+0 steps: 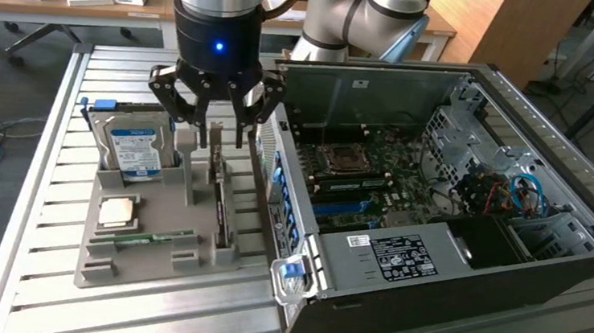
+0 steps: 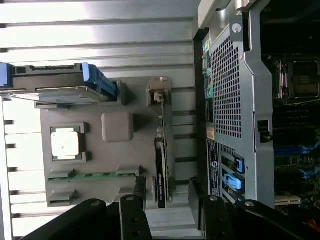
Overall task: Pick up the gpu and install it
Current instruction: 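Pick up the gpu and move the gpu toward the slot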
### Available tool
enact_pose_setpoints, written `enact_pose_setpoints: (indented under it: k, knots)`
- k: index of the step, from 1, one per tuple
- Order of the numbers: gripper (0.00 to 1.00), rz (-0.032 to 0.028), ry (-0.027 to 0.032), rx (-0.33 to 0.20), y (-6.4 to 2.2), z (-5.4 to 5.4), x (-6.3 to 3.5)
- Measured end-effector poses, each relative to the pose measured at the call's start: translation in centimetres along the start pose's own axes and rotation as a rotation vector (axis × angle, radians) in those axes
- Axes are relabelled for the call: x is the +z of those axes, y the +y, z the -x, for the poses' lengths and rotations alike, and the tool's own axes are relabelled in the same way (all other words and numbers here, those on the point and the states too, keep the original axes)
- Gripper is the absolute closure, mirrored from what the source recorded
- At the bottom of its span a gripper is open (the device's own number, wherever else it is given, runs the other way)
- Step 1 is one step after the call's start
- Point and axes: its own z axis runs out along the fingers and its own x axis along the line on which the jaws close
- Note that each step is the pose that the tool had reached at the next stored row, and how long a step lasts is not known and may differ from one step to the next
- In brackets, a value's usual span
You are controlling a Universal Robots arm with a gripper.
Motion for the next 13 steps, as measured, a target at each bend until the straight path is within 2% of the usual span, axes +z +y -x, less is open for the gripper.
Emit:
enact_pose_setpoints:
  k: [13]
  knots:
    - [0.53, 0.0000, 0.0000, 0.000, -0.10, -0.1, 2.21]
